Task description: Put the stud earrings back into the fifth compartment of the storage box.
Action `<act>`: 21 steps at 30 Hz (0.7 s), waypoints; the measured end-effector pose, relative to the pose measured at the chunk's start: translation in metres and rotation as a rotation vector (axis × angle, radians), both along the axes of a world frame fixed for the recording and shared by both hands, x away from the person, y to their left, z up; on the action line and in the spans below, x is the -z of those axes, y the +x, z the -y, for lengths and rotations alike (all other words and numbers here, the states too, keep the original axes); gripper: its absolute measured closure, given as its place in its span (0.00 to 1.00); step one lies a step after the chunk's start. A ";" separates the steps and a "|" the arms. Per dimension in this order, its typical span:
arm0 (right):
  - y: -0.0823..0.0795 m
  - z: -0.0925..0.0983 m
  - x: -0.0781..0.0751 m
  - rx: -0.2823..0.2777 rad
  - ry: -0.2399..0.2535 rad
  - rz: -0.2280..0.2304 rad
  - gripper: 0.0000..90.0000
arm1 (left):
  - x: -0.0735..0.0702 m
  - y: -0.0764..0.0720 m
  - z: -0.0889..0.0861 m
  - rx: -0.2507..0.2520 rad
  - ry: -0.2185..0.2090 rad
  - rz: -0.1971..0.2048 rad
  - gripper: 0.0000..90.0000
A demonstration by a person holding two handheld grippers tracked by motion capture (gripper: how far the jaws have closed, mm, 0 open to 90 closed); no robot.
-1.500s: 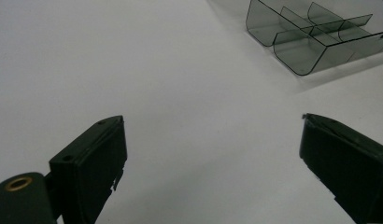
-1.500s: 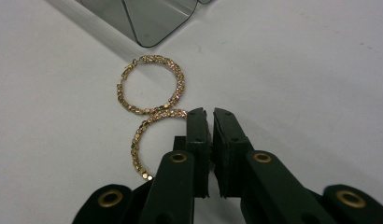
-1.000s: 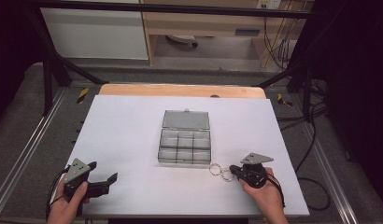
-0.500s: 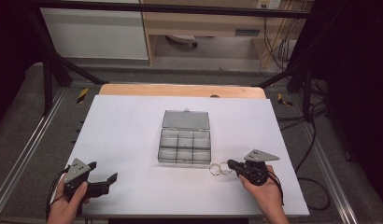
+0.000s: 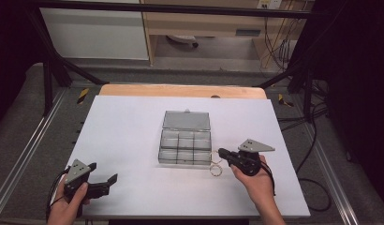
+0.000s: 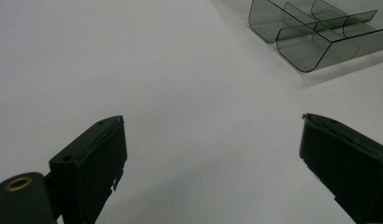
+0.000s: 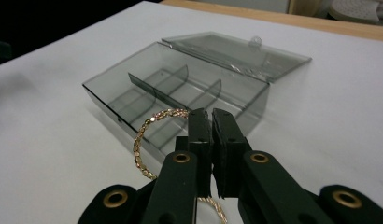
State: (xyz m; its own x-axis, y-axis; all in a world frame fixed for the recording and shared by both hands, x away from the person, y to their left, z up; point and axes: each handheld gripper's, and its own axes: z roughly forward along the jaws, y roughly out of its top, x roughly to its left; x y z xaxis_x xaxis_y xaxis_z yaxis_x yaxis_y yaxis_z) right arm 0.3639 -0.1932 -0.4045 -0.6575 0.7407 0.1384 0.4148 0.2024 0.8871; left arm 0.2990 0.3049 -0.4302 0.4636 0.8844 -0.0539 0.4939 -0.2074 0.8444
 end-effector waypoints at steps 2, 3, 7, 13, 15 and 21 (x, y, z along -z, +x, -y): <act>0.004 -0.008 -0.004 -0.014 0.009 0.008 0.97 | 0.000 0.000 0.000 0.000 -0.002 -0.001 0.08; 0.007 -0.013 -0.005 -0.023 0.012 0.013 0.97 | 0.000 0.000 0.000 0.000 -0.004 -0.001 0.08; 0.015 -0.030 -0.010 -0.052 0.032 0.014 0.97 | 0.000 0.000 -0.001 -0.004 -0.018 -0.004 0.08; 0.027 -0.048 -0.015 -0.065 -0.002 0.010 0.97 | 0.000 -0.001 -0.002 -0.011 -0.024 -0.002 0.08; 0.031 -0.053 -0.016 -0.067 -0.006 0.013 0.97 | 0.000 -0.001 -0.002 -0.009 -0.023 -0.002 0.08; 0.041 -0.063 -0.019 -0.082 -0.010 0.027 0.97 | 0.001 -0.001 -0.003 -0.016 -0.021 -0.004 0.08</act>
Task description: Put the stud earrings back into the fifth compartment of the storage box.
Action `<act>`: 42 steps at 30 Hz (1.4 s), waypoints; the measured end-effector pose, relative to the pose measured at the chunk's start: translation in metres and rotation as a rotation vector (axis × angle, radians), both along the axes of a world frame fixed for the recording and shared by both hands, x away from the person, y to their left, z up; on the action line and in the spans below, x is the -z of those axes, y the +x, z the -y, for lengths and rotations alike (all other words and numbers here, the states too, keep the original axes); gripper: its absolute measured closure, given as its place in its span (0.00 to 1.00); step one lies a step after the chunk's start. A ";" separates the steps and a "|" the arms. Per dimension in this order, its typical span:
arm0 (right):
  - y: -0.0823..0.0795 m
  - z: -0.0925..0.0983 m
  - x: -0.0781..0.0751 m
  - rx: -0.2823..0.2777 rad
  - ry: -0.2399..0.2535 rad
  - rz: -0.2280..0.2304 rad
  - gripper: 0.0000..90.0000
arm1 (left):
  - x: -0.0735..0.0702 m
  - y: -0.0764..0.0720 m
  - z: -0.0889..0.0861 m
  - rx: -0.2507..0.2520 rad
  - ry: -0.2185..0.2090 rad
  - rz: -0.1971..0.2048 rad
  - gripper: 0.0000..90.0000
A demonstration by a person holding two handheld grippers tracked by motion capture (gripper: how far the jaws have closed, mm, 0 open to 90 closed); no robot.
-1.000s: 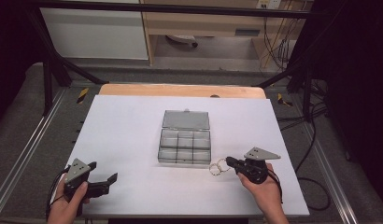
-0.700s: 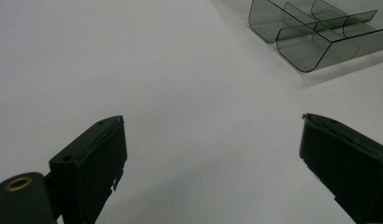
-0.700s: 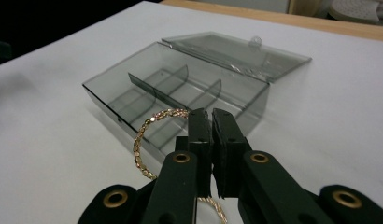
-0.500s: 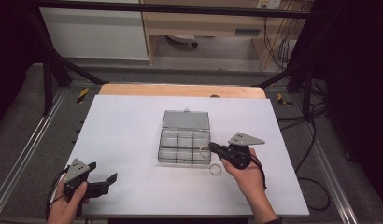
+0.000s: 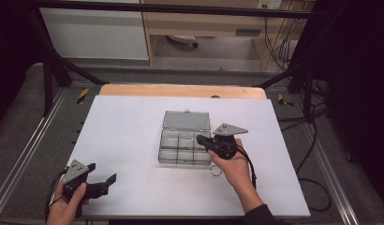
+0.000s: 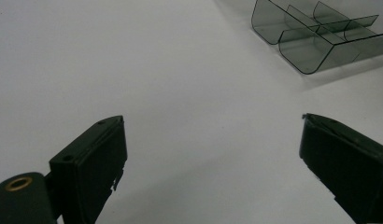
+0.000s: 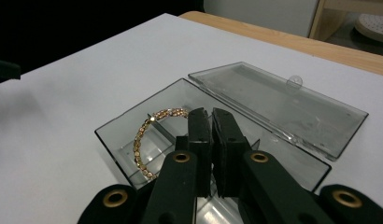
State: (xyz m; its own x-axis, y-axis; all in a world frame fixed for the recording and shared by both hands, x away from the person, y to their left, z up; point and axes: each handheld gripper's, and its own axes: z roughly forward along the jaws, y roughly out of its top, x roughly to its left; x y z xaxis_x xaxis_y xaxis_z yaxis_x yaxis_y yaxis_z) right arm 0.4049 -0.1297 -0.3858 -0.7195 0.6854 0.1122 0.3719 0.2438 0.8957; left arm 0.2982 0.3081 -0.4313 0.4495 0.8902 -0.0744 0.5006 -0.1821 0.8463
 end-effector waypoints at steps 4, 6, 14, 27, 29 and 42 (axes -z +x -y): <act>0.005 -0.005 0.001 0.008 0.001 0.010 0.97 | 0.000 0.000 0.000 0.002 0.003 0.001 0.08; 0.006 -0.006 0.002 0.013 -0.001 0.012 0.97 | 0.001 0.000 0.001 0.003 0.005 -0.001 0.08; 0.011 -0.011 0.005 0.022 -0.001 0.005 0.97 | 0.002 0.001 0.001 0.002 0.010 -0.009 0.08; 0.011 -0.021 0.010 0.016 -0.037 -0.005 0.97 | 0.001 0.001 0.001 0.007 0.011 -0.007 0.08; 0.011 -0.023 0.011 0.013 -0.047 -0.006 0.97 | 0.001 0.001 0.001 0.007 0.011 -0.007 0.08; 0.008 -0.035 0.020 0.005 -0.117 -0.002 0.97 | 0.001 0.001 0.002 0.012 0.011 -0.006 0.08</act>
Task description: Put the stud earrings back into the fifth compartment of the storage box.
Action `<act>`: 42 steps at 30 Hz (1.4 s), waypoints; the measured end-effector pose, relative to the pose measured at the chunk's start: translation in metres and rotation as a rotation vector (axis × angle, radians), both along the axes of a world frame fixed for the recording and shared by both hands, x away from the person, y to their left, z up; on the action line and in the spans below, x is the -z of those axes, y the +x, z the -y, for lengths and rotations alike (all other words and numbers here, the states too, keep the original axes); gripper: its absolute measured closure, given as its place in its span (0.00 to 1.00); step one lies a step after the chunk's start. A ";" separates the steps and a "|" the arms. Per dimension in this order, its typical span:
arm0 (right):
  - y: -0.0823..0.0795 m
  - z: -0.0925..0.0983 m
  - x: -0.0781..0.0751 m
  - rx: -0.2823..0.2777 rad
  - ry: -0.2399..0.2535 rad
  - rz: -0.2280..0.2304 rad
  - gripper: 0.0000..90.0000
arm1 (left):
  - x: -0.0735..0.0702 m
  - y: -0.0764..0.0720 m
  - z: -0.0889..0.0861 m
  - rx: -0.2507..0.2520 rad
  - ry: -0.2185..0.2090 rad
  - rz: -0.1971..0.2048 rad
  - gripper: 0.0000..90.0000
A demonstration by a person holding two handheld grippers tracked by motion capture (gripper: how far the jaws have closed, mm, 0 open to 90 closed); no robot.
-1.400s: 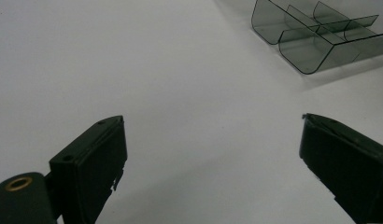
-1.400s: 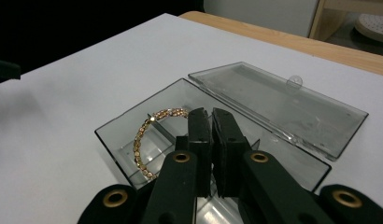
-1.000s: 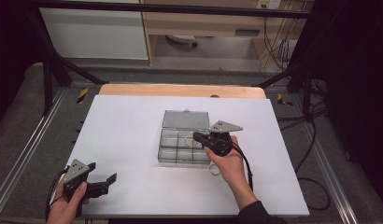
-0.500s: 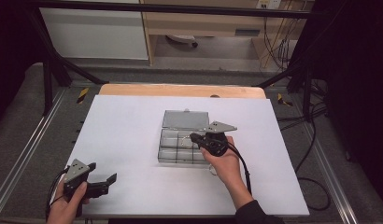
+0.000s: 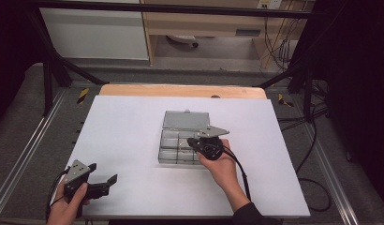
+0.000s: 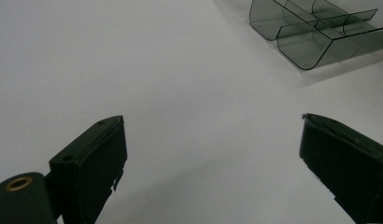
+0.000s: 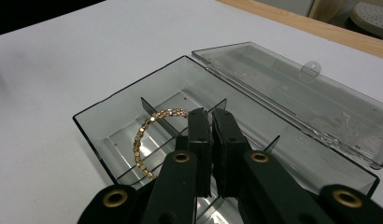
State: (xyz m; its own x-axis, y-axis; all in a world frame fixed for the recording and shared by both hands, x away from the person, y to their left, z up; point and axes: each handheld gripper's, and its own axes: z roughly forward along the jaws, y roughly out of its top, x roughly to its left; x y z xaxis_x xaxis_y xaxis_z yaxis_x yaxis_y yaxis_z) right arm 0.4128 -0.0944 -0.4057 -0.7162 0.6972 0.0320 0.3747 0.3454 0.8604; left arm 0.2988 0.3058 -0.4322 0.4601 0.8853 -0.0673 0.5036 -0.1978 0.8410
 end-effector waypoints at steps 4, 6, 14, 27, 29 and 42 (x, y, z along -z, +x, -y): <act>0.000 0.000 0.001 0.003 -0.011 0.000 0.97 | 0.000 0.000 0.000 0.001 0.000 0.000 0.08; 0.000 -0.001 0.002 0.009 -0.029 0.003 0.97 | 0.000 0.000 0.000 0.001 0.000 0.001 0.08; -0.001 -0.002 0.005 0.011 -0.056 -0.007 0.97 | 0.000 0.000 0.000 0.002 -0.001 0.001 0.08; -0.001 -0.004 0.009 0.019 -0.052 -0.026 0.81 | 0.000 0.000 0.000 0.002 0.001 0.002 0.08; -0.002 -0.001 0.006 0.026 -0.041 -0.017 0.74 | 0.000 0.000 0.000 0.000 0.000 0.001 0.08; -0.019 0.043 -0.008 0.167 0.001 -0.035 0.17 | -0.001 0.000 0.001 0.008 0.001 0.003 0.08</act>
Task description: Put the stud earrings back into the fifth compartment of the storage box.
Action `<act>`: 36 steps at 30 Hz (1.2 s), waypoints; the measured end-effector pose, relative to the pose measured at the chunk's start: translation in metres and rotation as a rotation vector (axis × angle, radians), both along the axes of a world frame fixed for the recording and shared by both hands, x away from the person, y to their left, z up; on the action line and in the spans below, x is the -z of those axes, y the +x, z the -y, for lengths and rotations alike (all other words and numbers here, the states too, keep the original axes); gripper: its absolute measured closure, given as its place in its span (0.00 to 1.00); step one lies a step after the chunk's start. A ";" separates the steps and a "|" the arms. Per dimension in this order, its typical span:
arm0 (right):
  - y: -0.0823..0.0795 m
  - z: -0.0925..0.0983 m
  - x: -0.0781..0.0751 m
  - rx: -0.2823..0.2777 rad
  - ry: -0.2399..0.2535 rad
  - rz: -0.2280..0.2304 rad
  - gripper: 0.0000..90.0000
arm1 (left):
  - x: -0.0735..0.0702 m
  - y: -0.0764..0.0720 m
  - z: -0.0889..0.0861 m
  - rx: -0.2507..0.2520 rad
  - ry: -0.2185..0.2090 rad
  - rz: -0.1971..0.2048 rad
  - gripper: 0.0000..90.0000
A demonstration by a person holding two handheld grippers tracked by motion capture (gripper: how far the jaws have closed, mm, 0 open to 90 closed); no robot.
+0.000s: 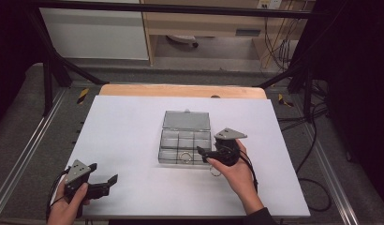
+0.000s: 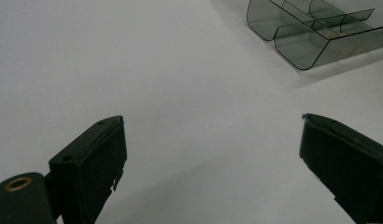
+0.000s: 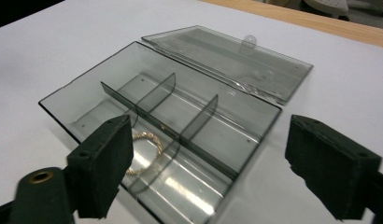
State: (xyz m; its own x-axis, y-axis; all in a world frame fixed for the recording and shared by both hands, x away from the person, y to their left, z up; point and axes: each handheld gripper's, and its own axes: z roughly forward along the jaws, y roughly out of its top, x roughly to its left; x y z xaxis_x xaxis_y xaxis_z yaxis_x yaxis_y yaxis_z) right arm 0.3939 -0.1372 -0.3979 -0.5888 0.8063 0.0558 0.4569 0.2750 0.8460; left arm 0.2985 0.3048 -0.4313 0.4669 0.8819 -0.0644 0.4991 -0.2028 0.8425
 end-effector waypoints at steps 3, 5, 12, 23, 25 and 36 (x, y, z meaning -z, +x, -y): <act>-0.007 0.013 0.001 0.010 -0.001 -0.005 0.12 | 0.000 0.000 0.000 0.001 -0.001 -0.002 0.08; -0.009 0.021 0.003 0.014 0.006 -0.010 0.09 | 0.000 0.000 0.001 0.003 0.000 -0.002 0.08; -0.018 0.043 0.012 0.029 0.005 -0.034 0.06 | 0.000 0.000 0.000 0.001 0.003 -0.002 0.08; -0.021 0.055 0.043 0.015 -0.012 -0.150 0.29 | 0.000 0.000 0.001 0.005 0.005 0.000 0.08; -0.021 0.055 0.046 0.010 0.013 -0.179 0.35 | 0.000 0.000 0.001 0.005 0.006 -0.001 0.08; -0.021 0.045 0.054 -0.050 -0.072 -0.170 0.70 | 0.000 0.000 0.001 0.007 0.006 -0.003 0.08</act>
